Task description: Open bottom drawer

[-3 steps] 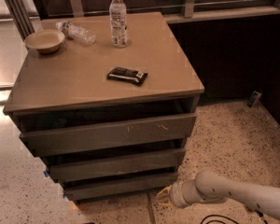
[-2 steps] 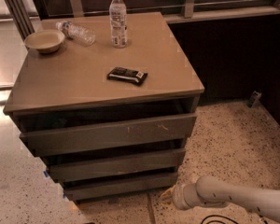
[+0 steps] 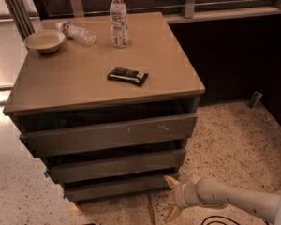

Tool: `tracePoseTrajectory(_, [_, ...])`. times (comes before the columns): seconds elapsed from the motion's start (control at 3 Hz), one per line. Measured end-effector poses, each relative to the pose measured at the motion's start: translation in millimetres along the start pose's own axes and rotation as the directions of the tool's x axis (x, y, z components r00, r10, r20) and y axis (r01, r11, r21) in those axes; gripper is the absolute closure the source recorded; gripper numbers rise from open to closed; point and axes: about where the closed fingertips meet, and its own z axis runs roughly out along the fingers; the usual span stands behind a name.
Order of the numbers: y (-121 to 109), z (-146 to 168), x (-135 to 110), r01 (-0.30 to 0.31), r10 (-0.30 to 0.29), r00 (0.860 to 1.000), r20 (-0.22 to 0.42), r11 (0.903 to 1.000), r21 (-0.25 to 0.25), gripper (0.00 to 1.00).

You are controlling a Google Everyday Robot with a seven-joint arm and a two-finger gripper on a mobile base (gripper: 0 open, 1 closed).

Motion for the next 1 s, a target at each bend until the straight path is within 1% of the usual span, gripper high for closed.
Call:
tracePoseTrajectory(0.33, [-11.4,24.1,12.2,-0.004,0.005,1.0,0.031,1.0,-0.006,0.0])
tracePoseTrajectory(0.67, [-19.2,41.2,18.2,-0.005,0.006,0.999,0.044,0.9998,-0.018,0.0])
tracePoseTrajectory(1.0, [-28.1,58.3,19.3,0.007,-0.005,0.999,0.042,0.9991,-0.041,0.0])
